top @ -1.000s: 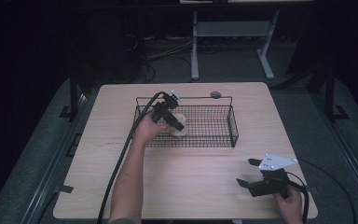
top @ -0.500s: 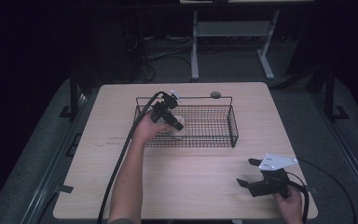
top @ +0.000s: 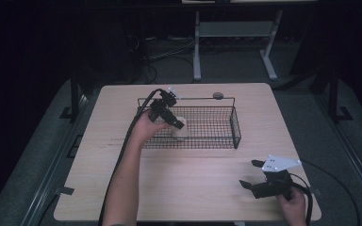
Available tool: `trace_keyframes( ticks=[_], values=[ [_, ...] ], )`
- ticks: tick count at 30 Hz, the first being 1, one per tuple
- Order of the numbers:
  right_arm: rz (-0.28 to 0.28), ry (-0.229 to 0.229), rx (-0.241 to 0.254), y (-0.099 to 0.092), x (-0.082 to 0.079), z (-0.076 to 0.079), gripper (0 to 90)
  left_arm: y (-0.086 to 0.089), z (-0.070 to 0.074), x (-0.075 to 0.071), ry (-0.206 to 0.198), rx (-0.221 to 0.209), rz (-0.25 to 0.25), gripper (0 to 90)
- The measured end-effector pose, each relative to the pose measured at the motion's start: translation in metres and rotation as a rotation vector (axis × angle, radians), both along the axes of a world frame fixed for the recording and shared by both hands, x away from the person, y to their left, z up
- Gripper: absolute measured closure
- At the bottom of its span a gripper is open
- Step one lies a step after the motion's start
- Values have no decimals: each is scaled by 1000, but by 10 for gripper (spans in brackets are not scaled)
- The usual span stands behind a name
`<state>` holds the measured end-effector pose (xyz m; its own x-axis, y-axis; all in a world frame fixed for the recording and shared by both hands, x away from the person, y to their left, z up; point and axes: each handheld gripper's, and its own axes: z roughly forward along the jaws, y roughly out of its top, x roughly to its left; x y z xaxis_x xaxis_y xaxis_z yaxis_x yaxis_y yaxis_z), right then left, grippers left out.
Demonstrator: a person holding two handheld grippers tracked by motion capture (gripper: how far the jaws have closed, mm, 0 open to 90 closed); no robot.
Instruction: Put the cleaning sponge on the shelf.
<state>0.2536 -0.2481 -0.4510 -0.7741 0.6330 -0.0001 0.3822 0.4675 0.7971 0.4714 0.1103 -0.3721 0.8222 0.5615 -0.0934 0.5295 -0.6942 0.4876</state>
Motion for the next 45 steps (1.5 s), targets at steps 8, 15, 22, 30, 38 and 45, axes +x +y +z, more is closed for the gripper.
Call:
trace_keyframes(
  ticks=[8,15,22,30,38,45],
  values=[
    [-5,3,-6,-1,0,0,136,6,16,-14,-32,-10,-15,198],
    [-7,0,-9,-1,0,0,135,18,23,-29,-52,-27,-22,199],
    [-2,0,-8,0,0,0,136,28,23,-47,-60,-38,-21,200],
    [-7,2,-10,0,0,0,136,39,24,-69,-75,-61,-20,202],
    [-5,-1,-13,0,0,1,136,50,26,-88,-84,-67,-25,202],
    [-8,2,-16,0,-1,1,136,56,25,-106,-96,-75,-33,202]
  ],
)
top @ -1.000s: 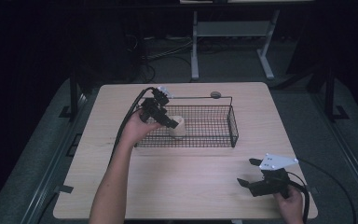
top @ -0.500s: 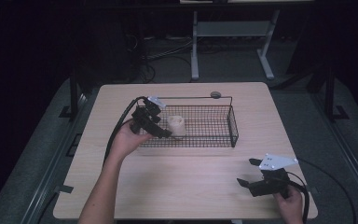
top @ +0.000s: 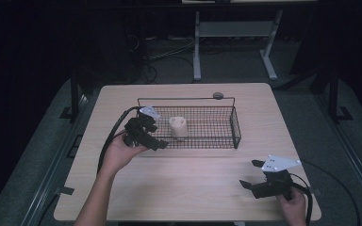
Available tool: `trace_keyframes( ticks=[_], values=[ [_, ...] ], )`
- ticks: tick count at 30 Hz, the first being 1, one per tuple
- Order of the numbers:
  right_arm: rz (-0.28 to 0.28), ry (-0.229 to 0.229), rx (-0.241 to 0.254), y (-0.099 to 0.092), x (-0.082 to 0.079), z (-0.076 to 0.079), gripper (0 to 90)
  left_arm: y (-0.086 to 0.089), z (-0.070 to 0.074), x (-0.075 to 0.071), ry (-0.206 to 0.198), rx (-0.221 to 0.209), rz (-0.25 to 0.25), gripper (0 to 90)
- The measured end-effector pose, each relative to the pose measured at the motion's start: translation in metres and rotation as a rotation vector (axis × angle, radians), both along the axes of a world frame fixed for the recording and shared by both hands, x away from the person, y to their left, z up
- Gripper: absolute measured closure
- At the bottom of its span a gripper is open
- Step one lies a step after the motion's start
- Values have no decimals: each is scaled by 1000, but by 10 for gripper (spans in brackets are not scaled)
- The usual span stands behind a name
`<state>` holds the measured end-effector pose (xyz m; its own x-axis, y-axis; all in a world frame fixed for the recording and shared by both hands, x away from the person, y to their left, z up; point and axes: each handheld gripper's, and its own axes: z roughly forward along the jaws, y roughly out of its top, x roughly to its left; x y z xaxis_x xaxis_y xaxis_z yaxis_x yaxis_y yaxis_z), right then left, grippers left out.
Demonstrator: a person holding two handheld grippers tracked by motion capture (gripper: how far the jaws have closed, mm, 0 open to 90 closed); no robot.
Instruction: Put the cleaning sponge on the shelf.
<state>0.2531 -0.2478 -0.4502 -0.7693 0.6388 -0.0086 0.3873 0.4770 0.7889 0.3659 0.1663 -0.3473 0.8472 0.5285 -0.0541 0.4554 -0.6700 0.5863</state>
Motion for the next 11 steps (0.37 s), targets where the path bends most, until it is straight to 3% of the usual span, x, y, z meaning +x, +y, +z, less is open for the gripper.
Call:
trace_keyframes(
  ticks=[11],
  values=[
    [3,-6,-15,2,0,0,136,14,-4,-33,-16,-5,-20,206]
  ],
)
